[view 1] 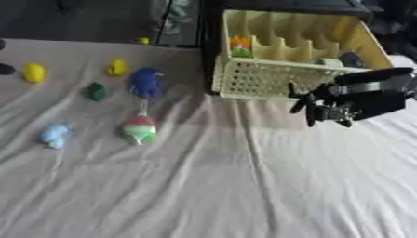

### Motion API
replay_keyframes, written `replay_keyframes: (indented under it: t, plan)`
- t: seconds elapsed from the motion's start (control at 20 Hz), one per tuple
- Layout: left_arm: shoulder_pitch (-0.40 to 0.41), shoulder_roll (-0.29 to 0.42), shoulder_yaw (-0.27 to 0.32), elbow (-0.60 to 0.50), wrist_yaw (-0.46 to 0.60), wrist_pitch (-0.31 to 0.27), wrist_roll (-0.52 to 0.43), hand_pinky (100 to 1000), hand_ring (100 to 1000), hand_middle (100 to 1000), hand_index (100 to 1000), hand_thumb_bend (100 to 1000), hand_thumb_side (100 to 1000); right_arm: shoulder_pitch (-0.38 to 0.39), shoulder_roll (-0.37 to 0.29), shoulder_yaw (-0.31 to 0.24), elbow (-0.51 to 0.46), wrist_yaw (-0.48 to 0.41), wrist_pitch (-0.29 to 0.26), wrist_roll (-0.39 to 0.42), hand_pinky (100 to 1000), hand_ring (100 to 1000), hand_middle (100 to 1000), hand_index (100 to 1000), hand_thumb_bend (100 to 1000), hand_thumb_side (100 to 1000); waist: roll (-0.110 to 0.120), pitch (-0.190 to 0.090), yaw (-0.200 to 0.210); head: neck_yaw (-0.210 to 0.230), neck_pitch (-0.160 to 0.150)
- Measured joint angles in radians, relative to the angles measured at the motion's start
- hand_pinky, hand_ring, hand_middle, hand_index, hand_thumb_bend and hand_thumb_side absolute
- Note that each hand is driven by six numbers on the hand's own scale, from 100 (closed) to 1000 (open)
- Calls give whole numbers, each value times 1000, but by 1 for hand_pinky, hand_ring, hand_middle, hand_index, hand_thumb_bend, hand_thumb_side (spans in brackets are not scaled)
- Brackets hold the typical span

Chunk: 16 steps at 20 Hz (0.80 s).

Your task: Pick up objects from table and place into drawer.

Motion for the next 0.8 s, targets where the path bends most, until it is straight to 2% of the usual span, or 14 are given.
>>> replay_keyframes:
  t: [0.4, 0.8]
  plan:
    - [1, -1, 0, 0, -1, 5, -5, 633, 744, 683, 963, 100, 938, -16, 8, -13, 47, 26, -23, -2, 125, 314, 792, 946, 100, 1000, -3, 6, 3, -4, -7]
    - [4, -9, -3, 0, -3, 15, -17, 635, 739, 679, 962, 100, 941, 12, 11, 14, -11, 22, -22, -1, 143, 332, 848, 968, 100, 1000, -4, 22, 3, -4, -15]
